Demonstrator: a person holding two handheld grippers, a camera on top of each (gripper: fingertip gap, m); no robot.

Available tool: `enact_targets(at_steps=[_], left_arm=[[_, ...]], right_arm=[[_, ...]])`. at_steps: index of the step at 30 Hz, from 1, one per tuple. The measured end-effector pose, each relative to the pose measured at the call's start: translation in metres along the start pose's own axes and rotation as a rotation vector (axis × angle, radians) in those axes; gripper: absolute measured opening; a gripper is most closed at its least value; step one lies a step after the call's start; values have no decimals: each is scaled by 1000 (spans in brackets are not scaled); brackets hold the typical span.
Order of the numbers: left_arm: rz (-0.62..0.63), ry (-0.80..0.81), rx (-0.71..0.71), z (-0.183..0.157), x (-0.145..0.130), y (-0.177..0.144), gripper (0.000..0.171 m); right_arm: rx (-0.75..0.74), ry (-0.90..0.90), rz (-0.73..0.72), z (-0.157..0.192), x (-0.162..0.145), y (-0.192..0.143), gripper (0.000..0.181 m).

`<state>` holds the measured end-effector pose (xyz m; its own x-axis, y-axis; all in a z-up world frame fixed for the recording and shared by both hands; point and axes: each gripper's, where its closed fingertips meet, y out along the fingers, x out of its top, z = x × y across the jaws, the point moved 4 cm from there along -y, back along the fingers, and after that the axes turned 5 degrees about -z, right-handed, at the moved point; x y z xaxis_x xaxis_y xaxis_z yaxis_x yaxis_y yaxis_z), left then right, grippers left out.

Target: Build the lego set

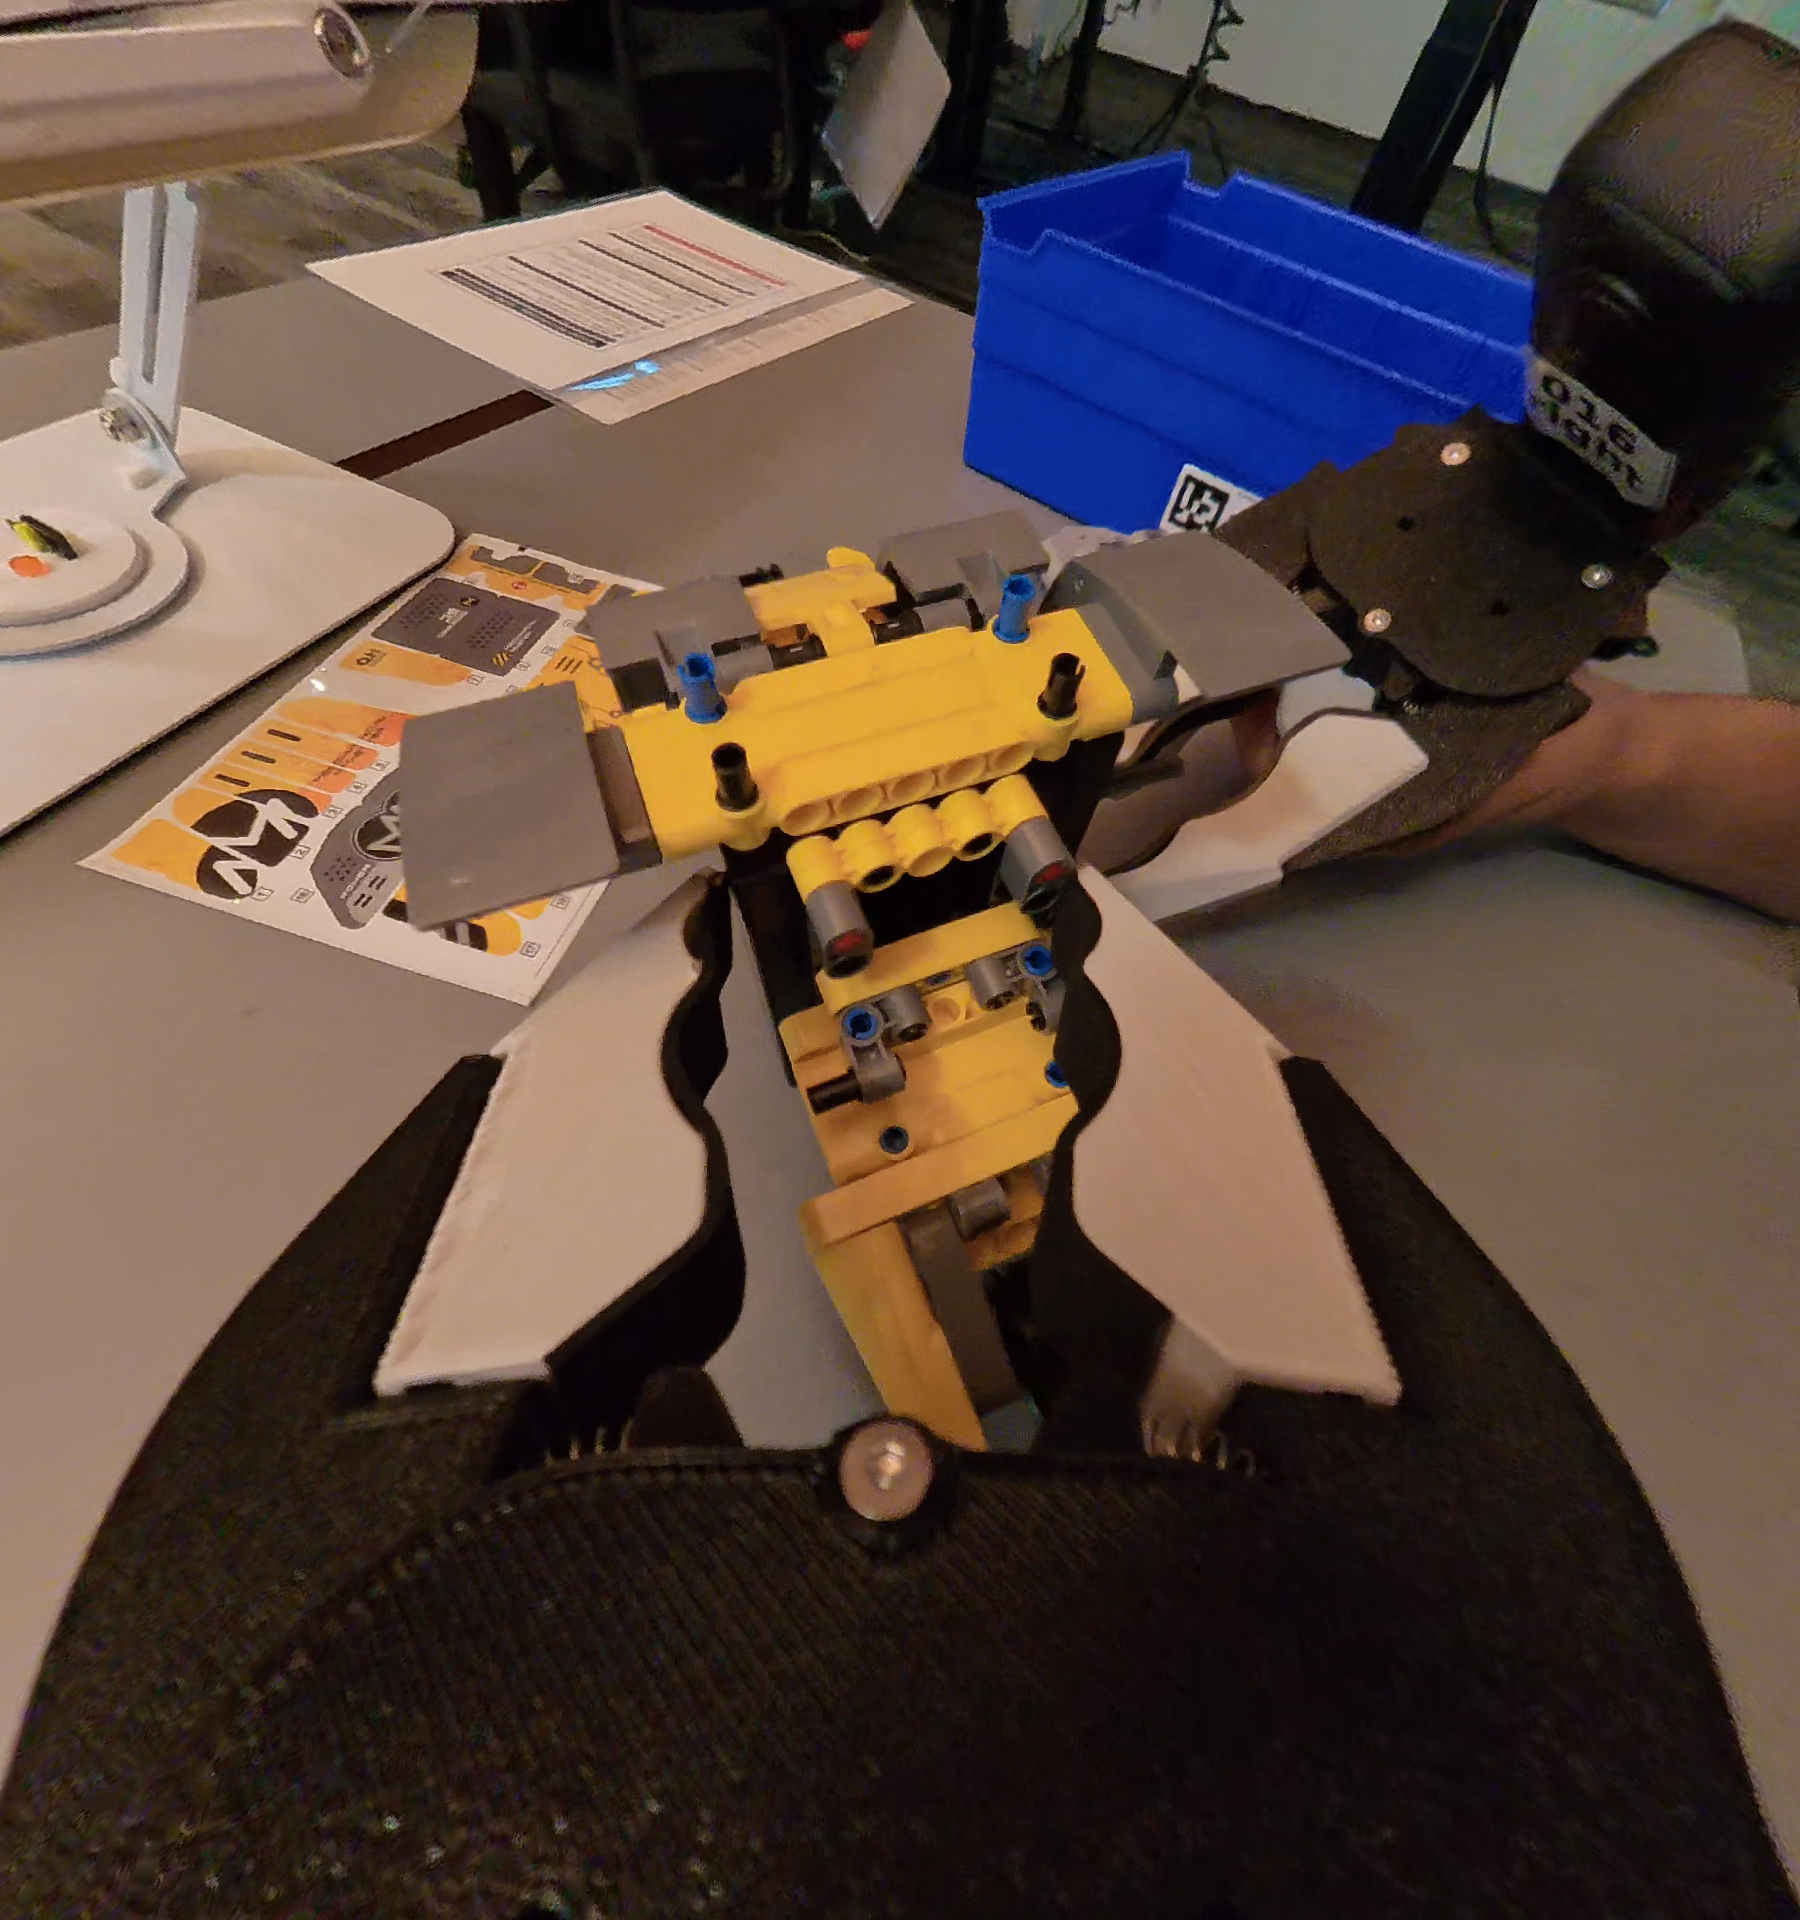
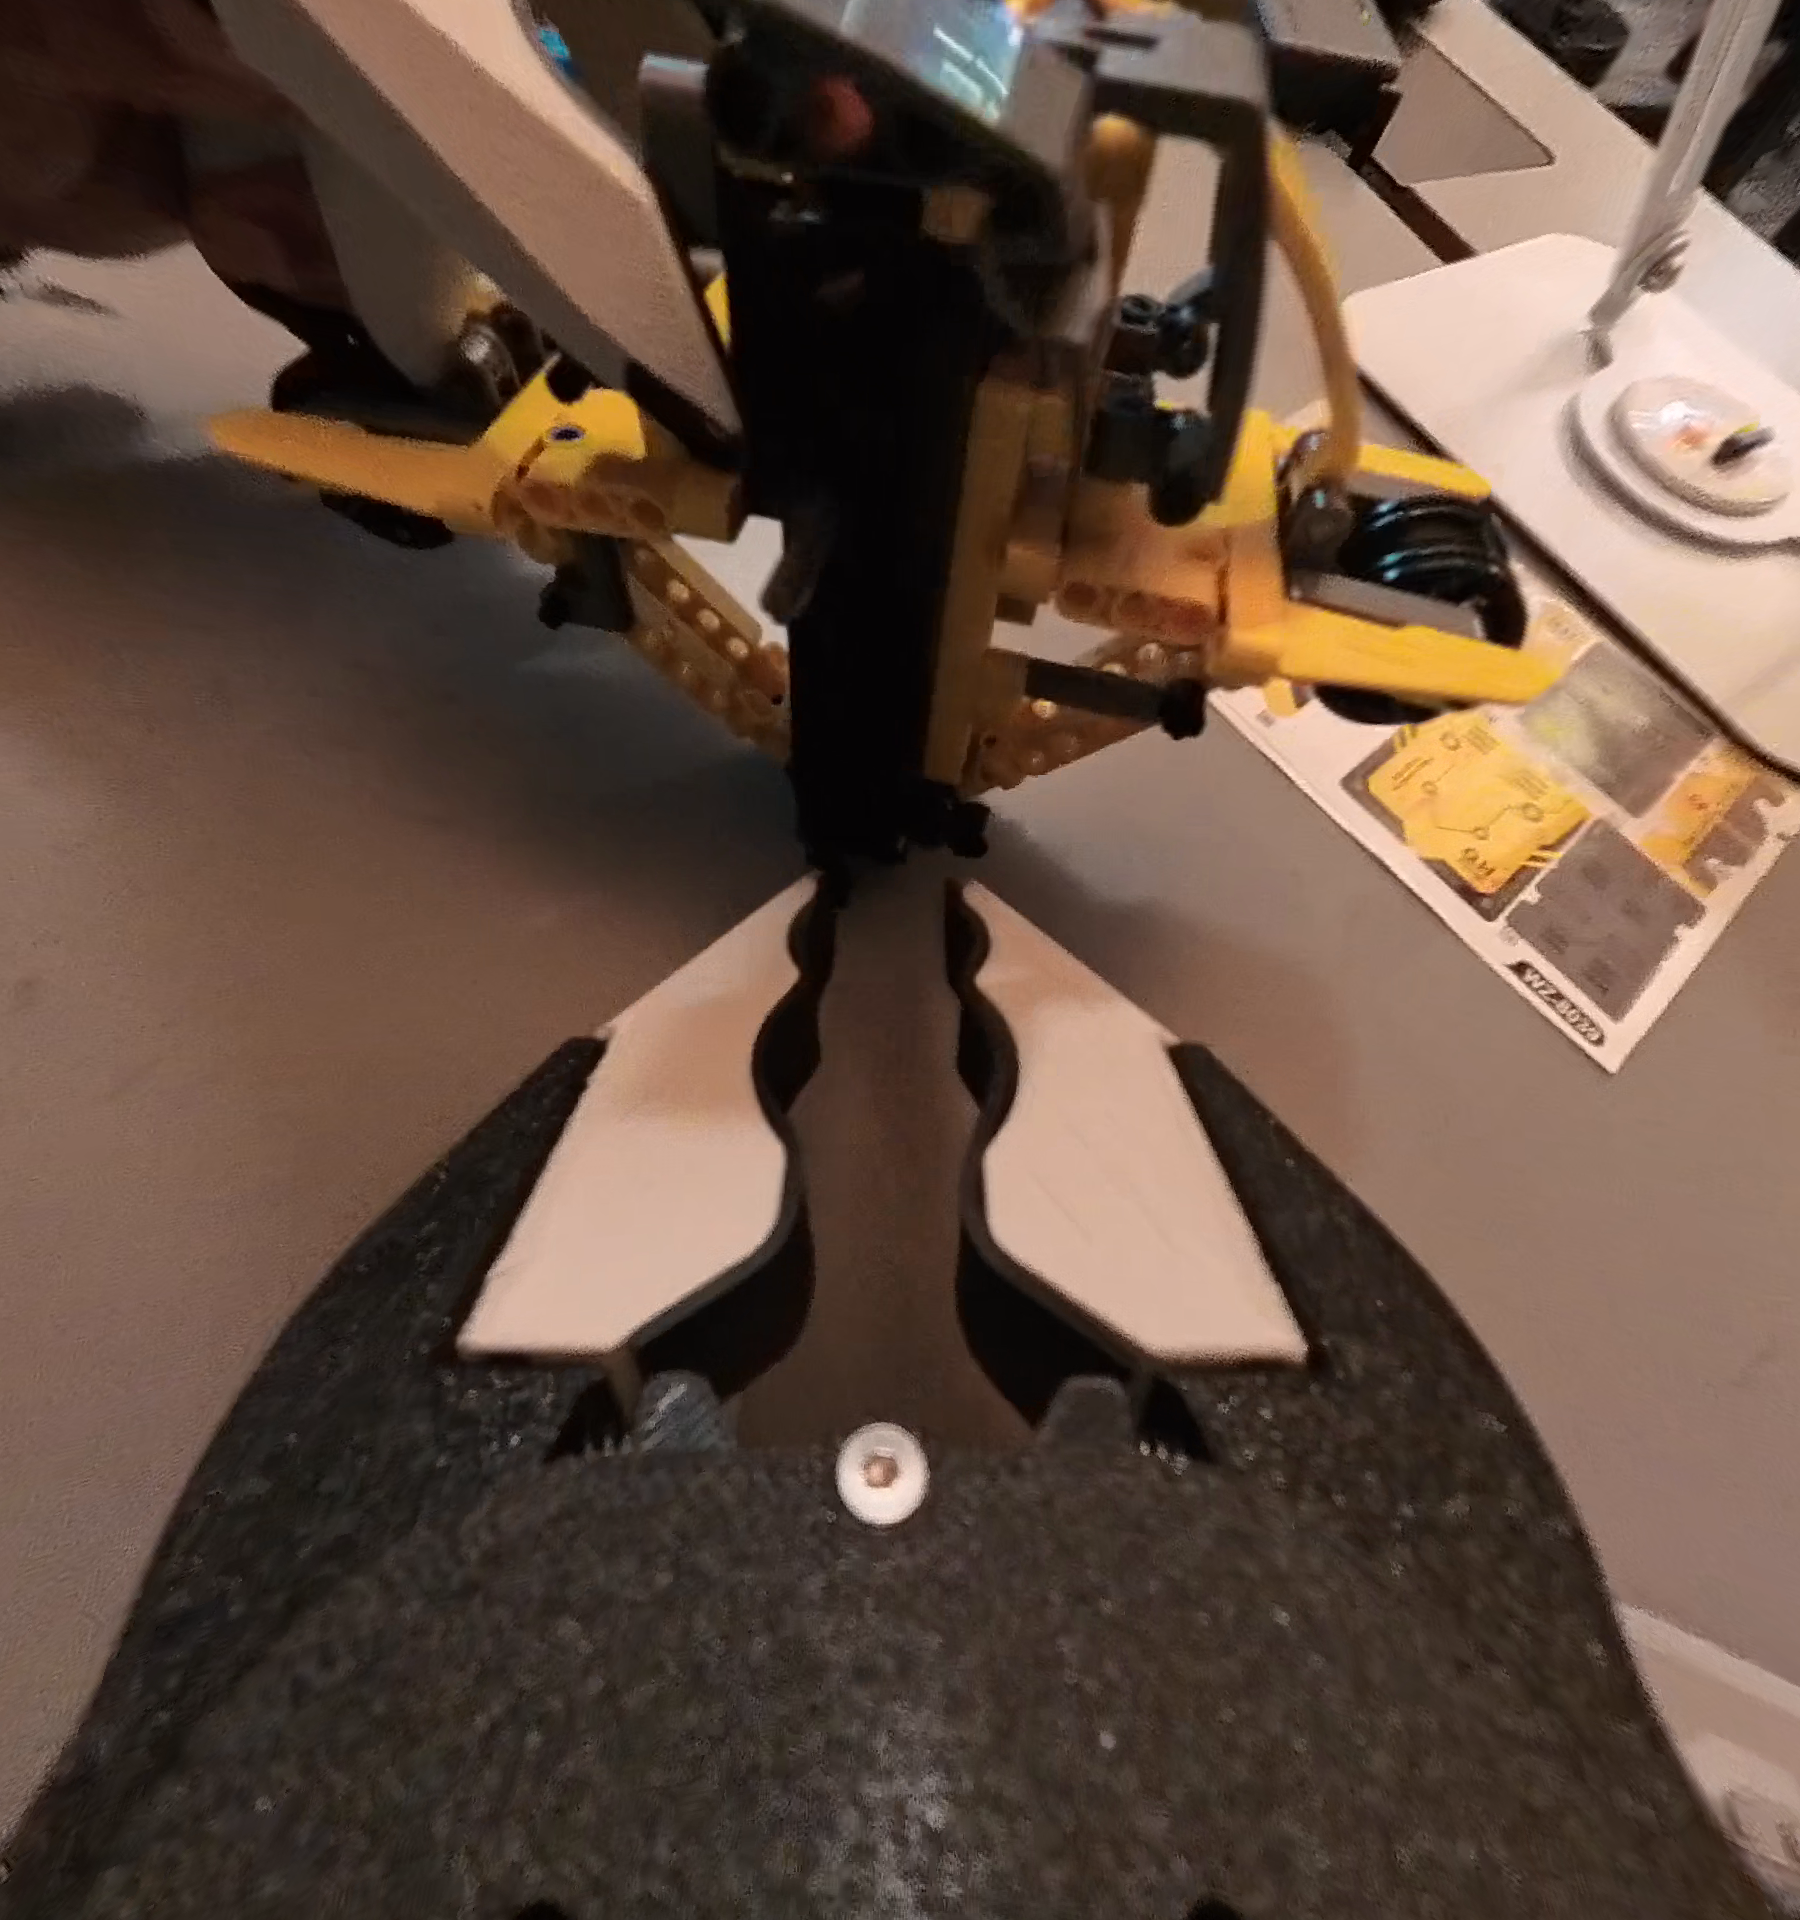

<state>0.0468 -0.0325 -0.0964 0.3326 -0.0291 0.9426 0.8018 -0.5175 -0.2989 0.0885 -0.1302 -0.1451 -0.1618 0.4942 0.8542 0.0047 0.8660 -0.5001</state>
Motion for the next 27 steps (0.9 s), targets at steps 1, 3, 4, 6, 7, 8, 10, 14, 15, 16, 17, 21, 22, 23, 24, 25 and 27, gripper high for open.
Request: enact_targets(at_steps=[1,3,4,6,7,8,10,14,15,16,17,21,22,23,24,25,27], left_arm=[[5,3,4,0,0,1,58],[10,14,16,-1,0,3,59],[17,29,15,-2,0,3,59],[32,53,12,-4,0,5,59],[39,65,8,-5,-1,6,60],[43,72,5,-6,0,6,60],[48,60,-6,-4,0,7,60],[49,46,-27,-4,0,7,62],[49,49,-27,-4,-1,7,62],[47,48,-30,-4,0,7,62],[47,41,-36,-4,-1,8,63],[44,-17,-67,-3,-2,10,67],[44,-21,-69,-3,-2,10,67],[44,-21,-70,-3,-2,10,67],[45,-22,-72,-4,-3,11,68],[49,-25,-76,-4,-3,11,69],[63,-41,-98,-7,-5,14,73]], right_arm=[[-12,-18,16,1,-1,2,18],[-18,-34,35,3,-2,5,13],[-21,-35,42,3,-3,5,13],[-13,-28,58,4,-5,6,14],[-6,-26,64,4,-6,6,14],[3,-26,68,5,-6,6,12],[14,-20,67,5,-6,7,9],[13,-11,75,5,-8,5,7],[19,-10,80,5,-9,5,7],[26,-5,87,6,-10,4,8],[32,-1,91,7,-11,4,9],[32,-3,86,8,-8,6,12],[24,-7,90,8,-8,8,12],[9,-16,99,8,-9,9,12],[-8,-26,116,7,-10,11,11],[-20,-38,137,7,-12,13,10],[-32,-57,147,8,-12,15,8]])
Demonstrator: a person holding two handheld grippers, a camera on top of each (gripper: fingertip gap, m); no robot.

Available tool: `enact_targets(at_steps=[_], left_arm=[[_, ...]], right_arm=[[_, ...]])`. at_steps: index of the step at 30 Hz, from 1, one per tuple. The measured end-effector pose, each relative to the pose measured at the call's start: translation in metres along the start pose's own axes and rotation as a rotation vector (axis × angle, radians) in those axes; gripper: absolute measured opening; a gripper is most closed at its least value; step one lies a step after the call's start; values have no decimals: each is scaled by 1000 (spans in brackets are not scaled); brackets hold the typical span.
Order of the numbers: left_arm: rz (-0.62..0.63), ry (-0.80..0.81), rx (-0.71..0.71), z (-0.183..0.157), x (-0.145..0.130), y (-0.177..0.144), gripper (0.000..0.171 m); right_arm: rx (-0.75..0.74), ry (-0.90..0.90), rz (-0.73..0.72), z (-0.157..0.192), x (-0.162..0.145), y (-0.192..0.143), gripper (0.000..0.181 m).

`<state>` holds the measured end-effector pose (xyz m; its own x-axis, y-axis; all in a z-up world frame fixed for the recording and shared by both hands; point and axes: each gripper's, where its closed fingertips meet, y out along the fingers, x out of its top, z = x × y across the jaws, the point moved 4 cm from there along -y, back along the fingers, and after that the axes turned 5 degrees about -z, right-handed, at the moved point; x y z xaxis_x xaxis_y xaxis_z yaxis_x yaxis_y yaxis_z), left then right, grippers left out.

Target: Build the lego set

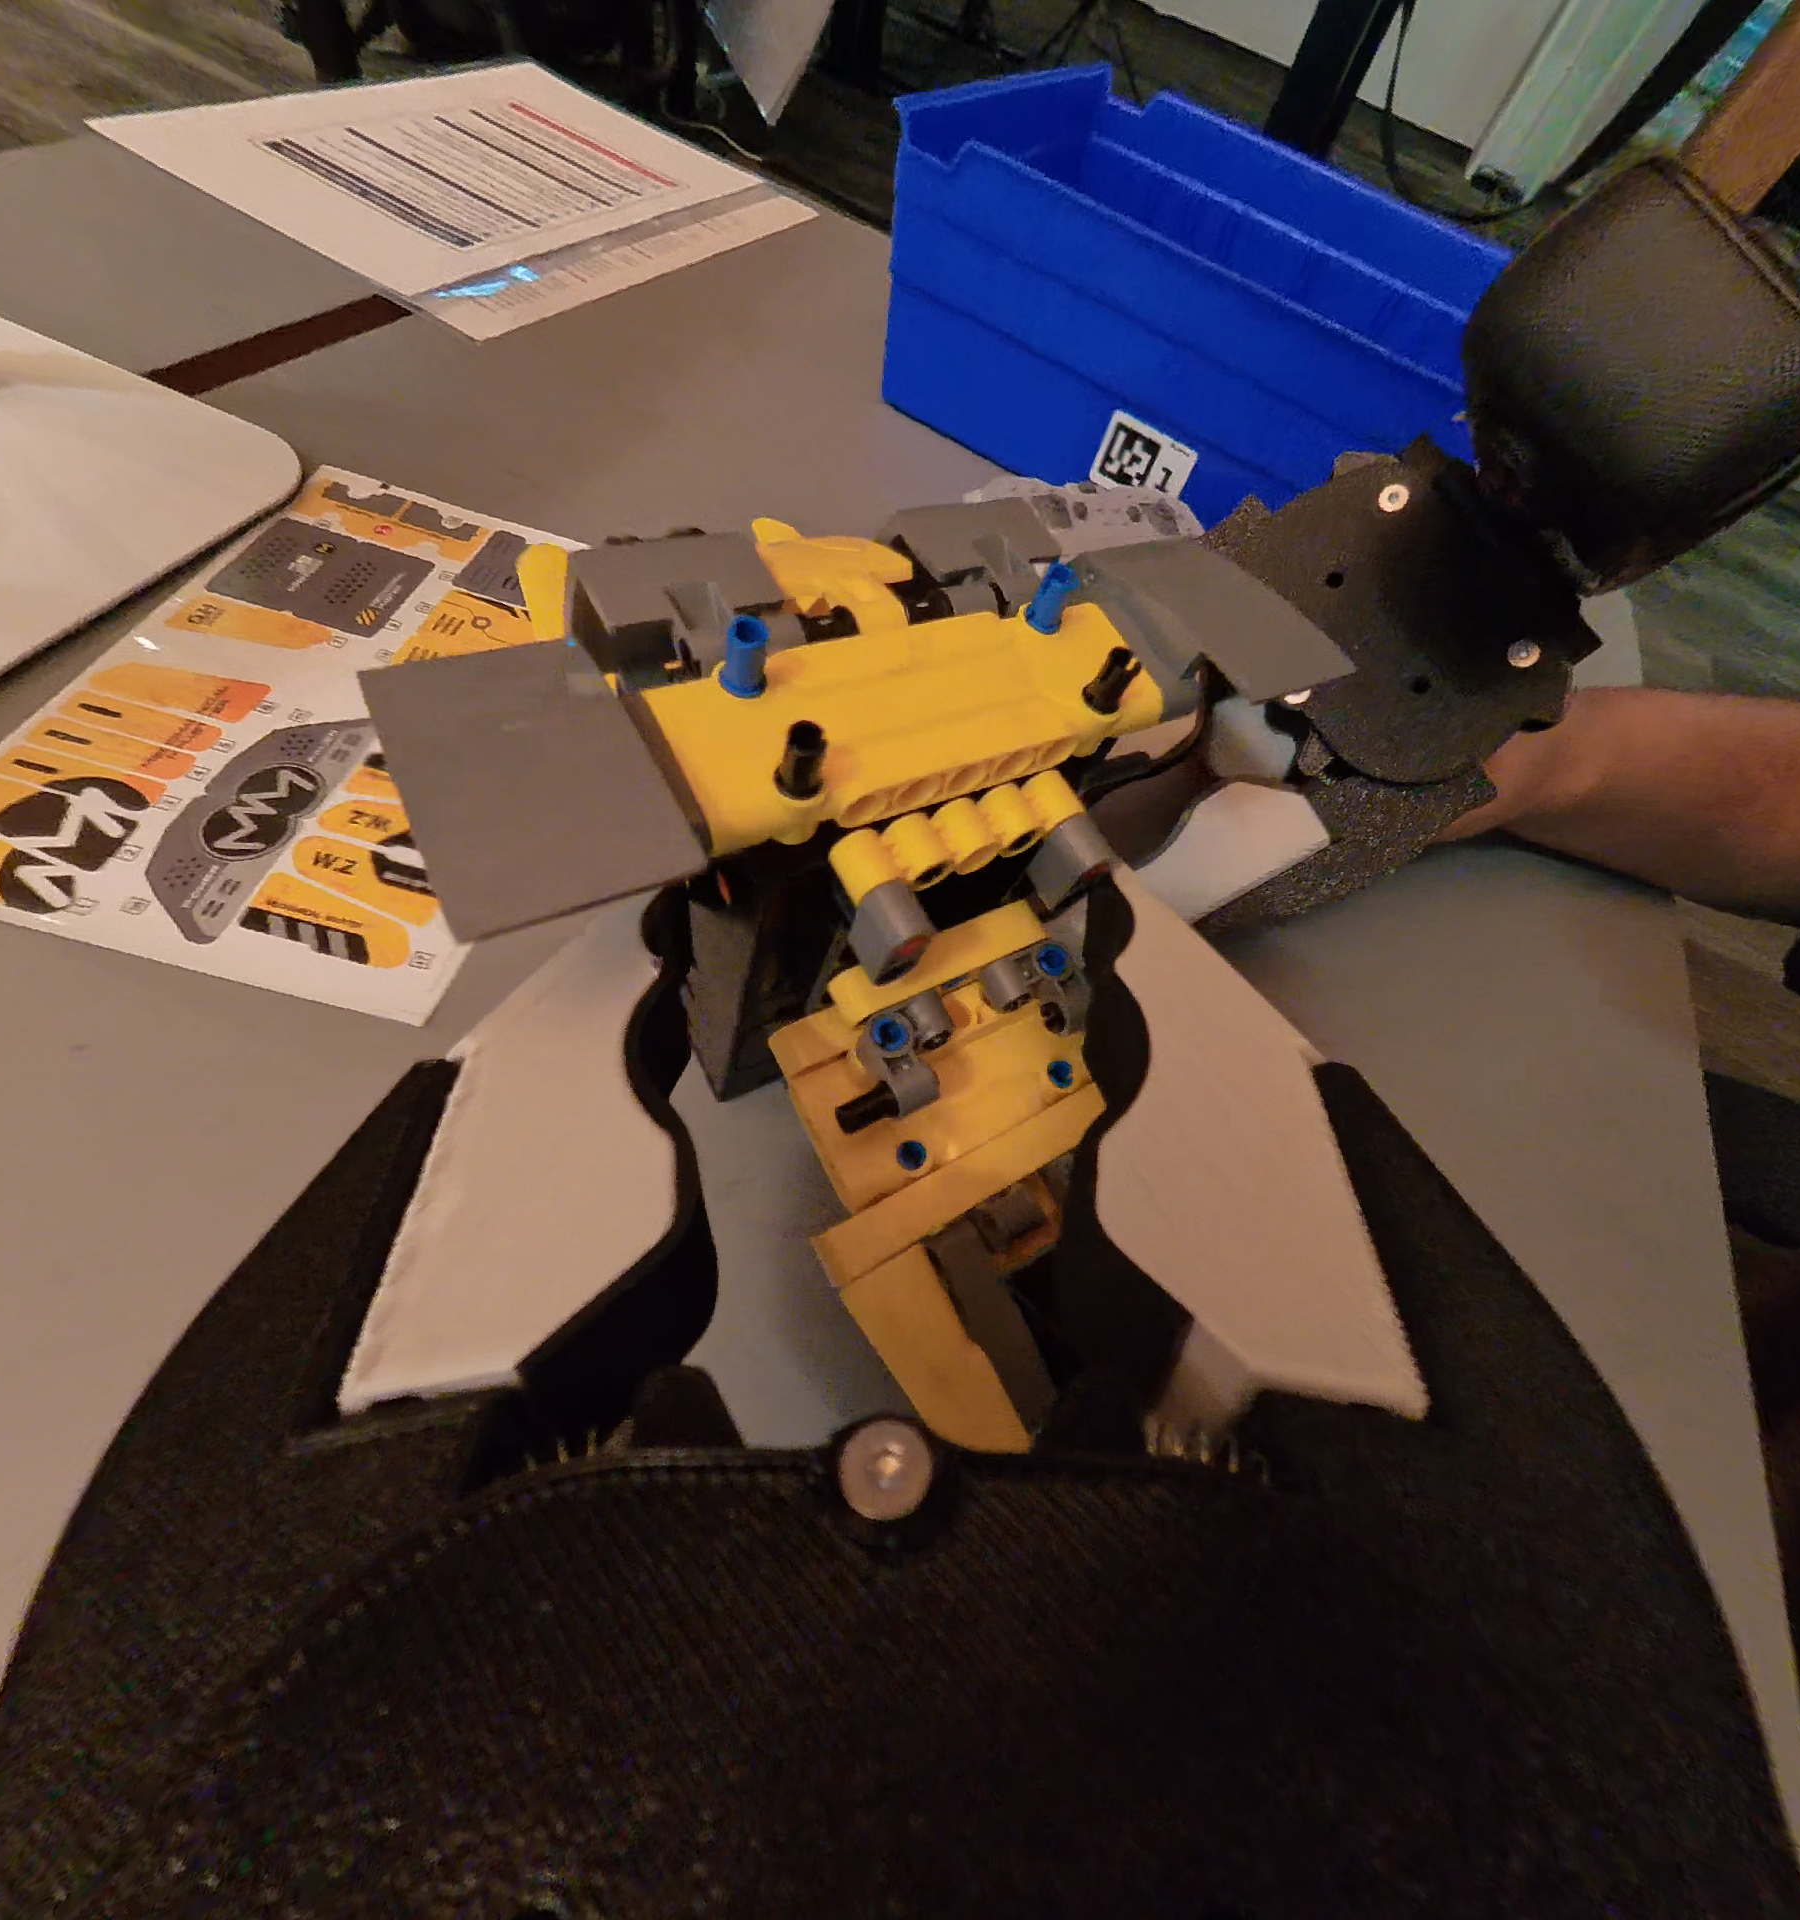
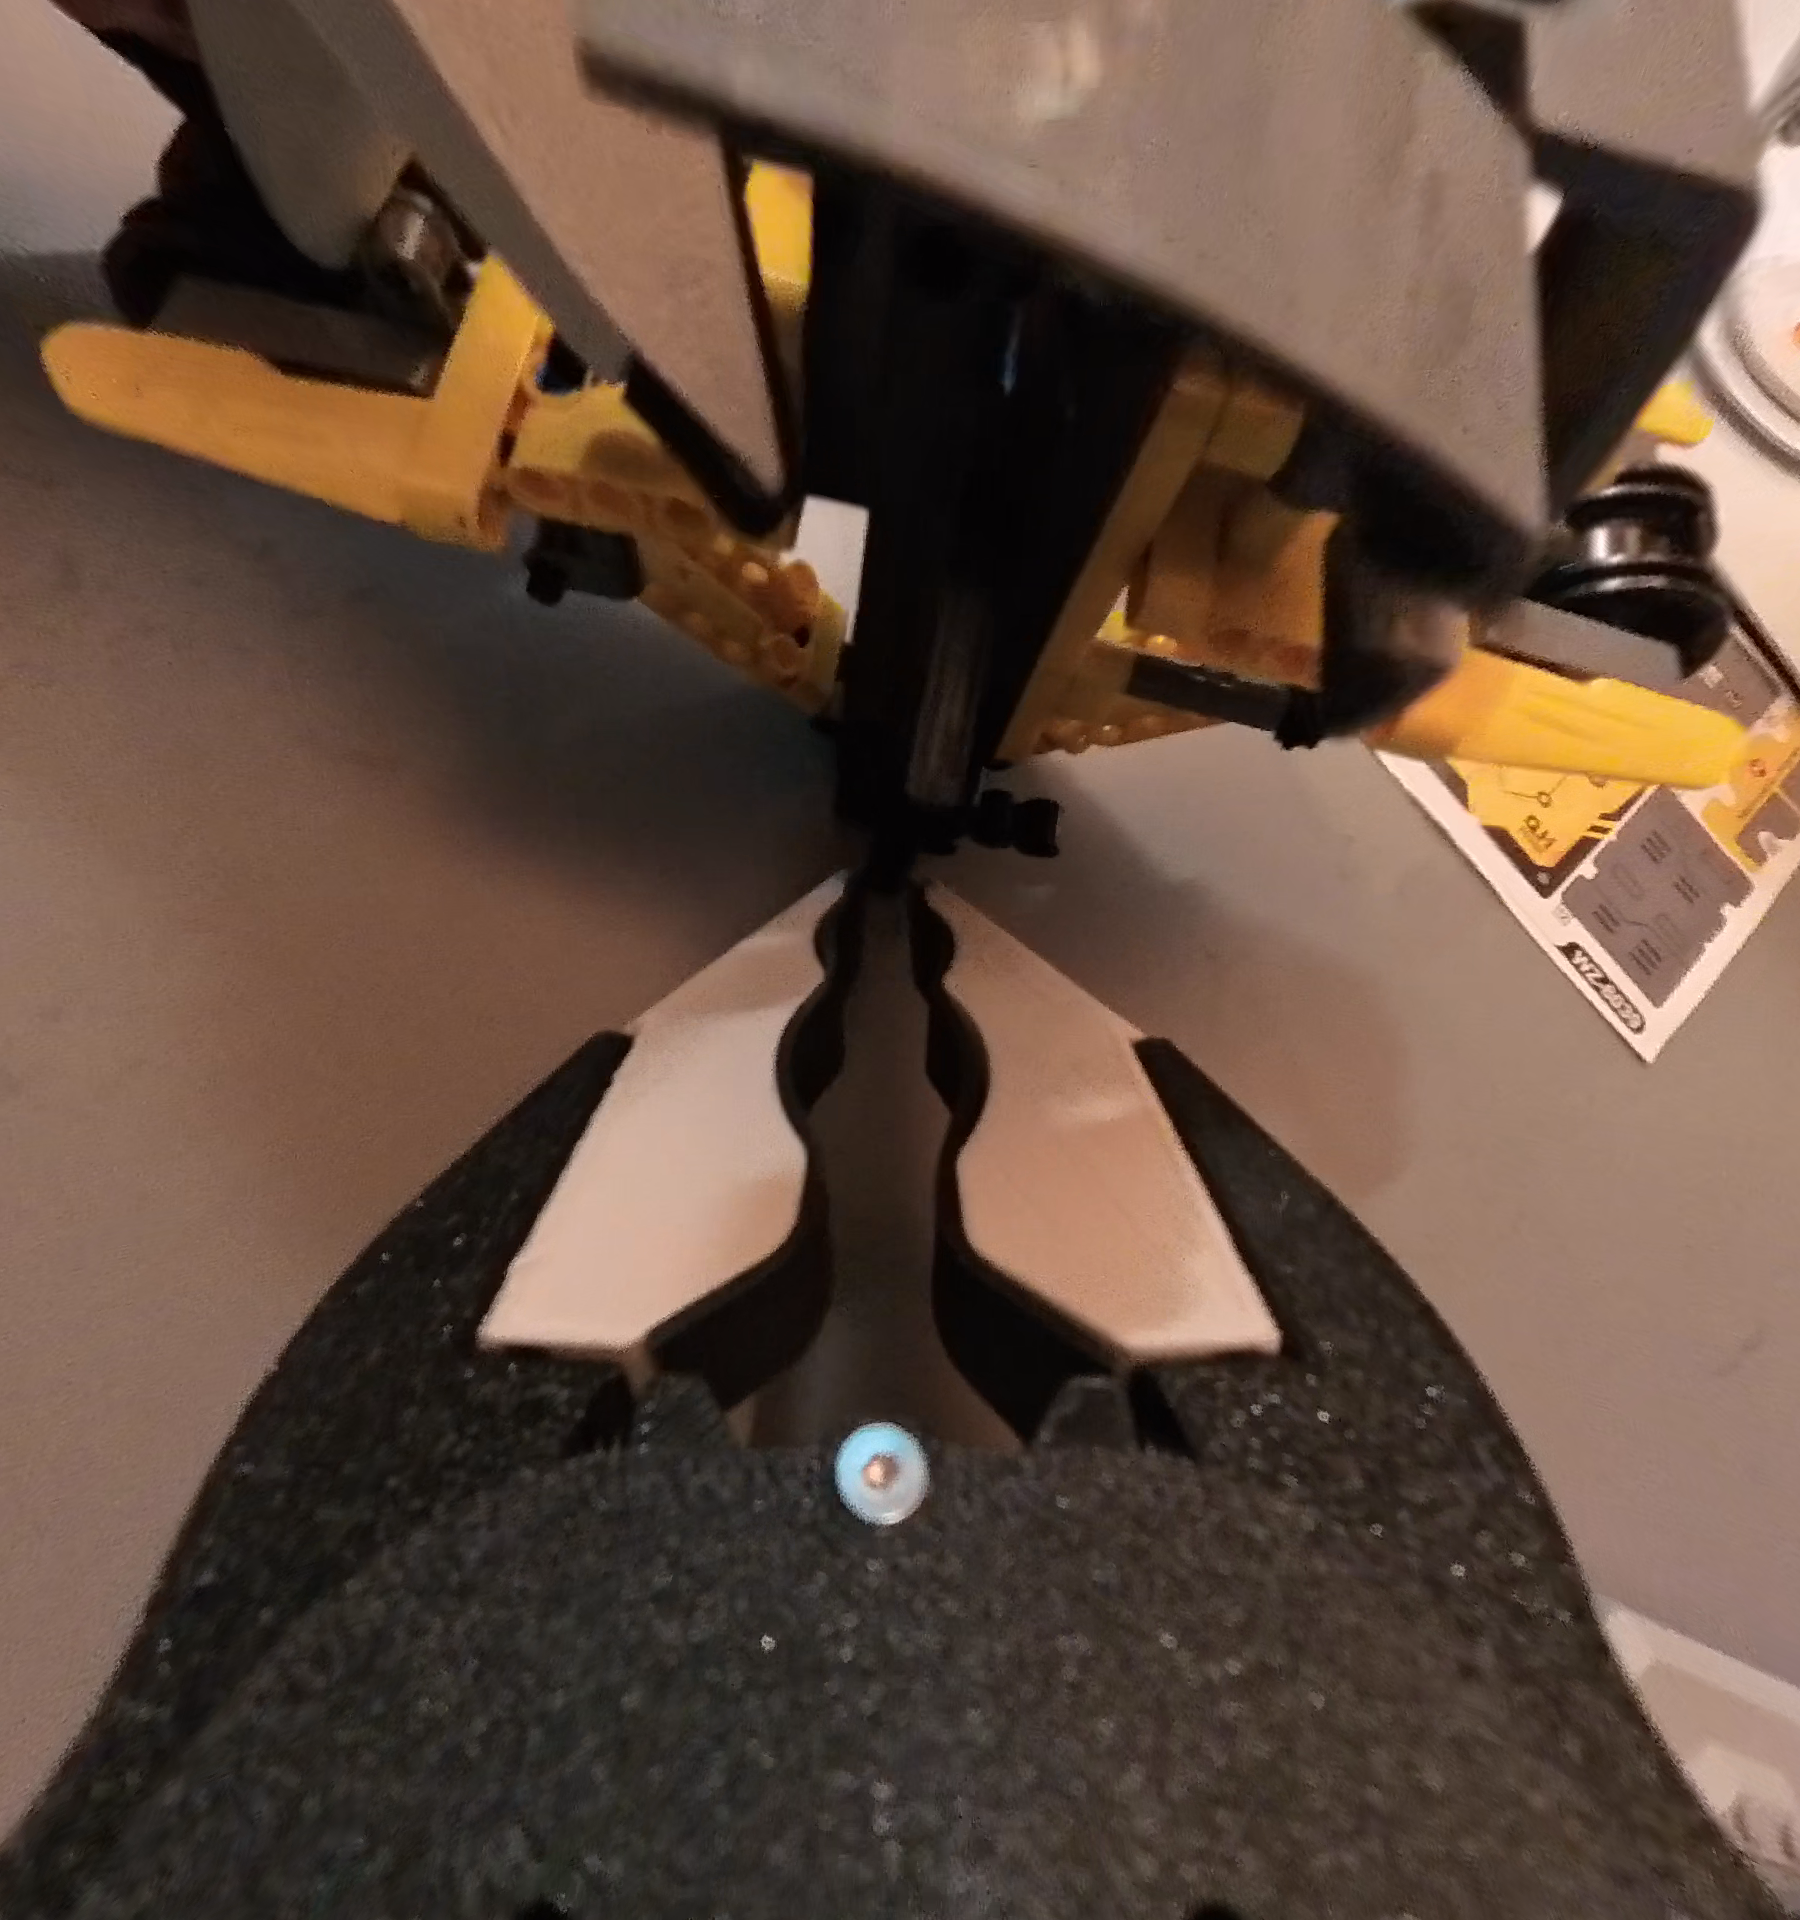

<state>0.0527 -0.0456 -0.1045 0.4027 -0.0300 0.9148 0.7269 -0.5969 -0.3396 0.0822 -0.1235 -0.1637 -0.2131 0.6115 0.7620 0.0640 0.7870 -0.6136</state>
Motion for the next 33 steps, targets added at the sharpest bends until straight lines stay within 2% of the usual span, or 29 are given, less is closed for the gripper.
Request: enact_targets(at_steps=[10,13,17,20,27,30,33], left_arm=[[29,-24,-11,3,-3,1,75],[-3,-48,-35,4,0,-3,74],[-114,-118,-80,5,15,-20,80],[-138,-122,-60,4,15,-29,85],[-12,25,164,-3,9,-20,106],[100,84,218,-6,2,-13,108],[180,48,207,-4,-7,-7,106]], right_arm=[[9,36,-2,-3,1,2,8],[21,50,-13,-3,2,1,8],[20,58,-3,-4,0,1,8],[15,64,0,-5,0,2,8],[5,69,-1,-7,1,3,8],[-2,65,-3,-7,1,3,8],[-1,61,-3,-7,2,3,8]])
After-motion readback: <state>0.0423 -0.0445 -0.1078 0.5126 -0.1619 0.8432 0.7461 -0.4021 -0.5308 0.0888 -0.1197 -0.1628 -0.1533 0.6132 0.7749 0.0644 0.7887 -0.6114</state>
